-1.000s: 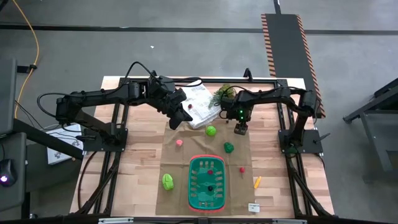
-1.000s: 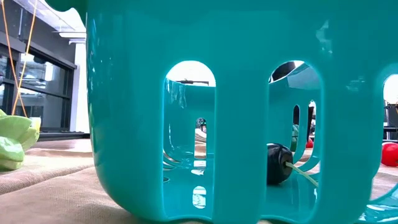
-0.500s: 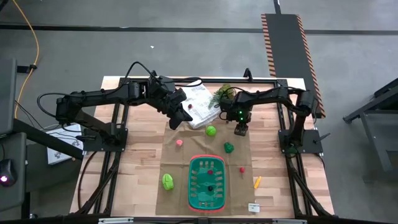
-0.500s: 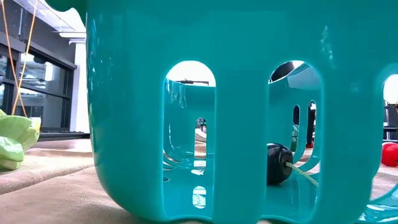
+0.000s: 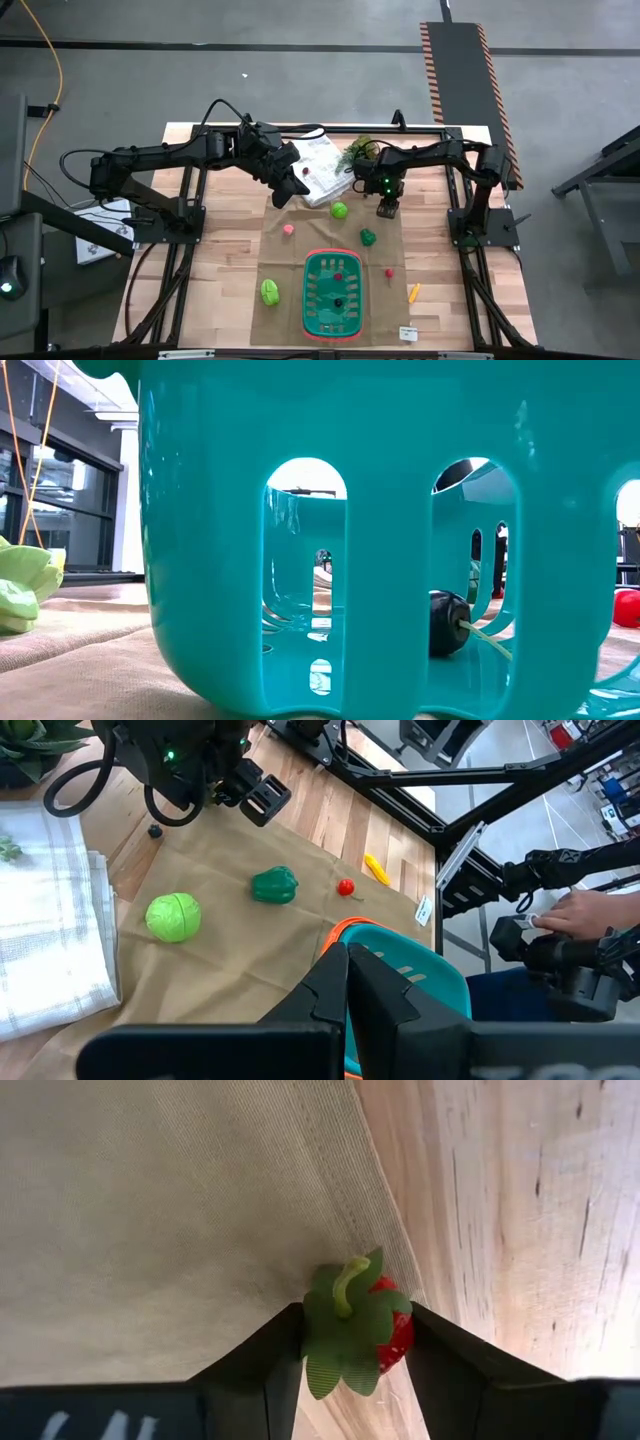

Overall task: Pick and placing Produce into tupperware
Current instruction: Put the red strawberry into the blue bin

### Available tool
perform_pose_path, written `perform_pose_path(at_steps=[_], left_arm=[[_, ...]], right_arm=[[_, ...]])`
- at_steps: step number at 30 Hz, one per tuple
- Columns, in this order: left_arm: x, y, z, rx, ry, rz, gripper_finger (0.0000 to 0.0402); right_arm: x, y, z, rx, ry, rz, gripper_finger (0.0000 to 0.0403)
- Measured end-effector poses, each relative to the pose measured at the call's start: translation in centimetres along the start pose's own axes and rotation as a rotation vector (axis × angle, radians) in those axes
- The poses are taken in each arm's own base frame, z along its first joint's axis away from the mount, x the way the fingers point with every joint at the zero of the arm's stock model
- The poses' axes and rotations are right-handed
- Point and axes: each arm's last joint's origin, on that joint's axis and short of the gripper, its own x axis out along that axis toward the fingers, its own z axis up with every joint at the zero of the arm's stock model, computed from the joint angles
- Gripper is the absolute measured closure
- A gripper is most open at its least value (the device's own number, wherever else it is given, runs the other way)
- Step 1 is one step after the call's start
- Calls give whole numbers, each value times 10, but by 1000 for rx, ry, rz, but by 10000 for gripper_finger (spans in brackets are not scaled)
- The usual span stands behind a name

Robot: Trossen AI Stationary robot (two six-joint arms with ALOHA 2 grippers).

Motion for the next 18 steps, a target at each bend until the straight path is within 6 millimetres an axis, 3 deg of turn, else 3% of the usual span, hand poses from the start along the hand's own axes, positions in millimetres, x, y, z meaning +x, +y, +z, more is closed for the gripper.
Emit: perform_pose_path(at_steps=[11,18], left_arm=[[0,-1,0,5,15,-34,401],[0,-3,-2,7,62,-133,401]], right_arm=[[-19,2,-6,9,-92,15,258],[-46,7,-16,44,-242,109,258]])
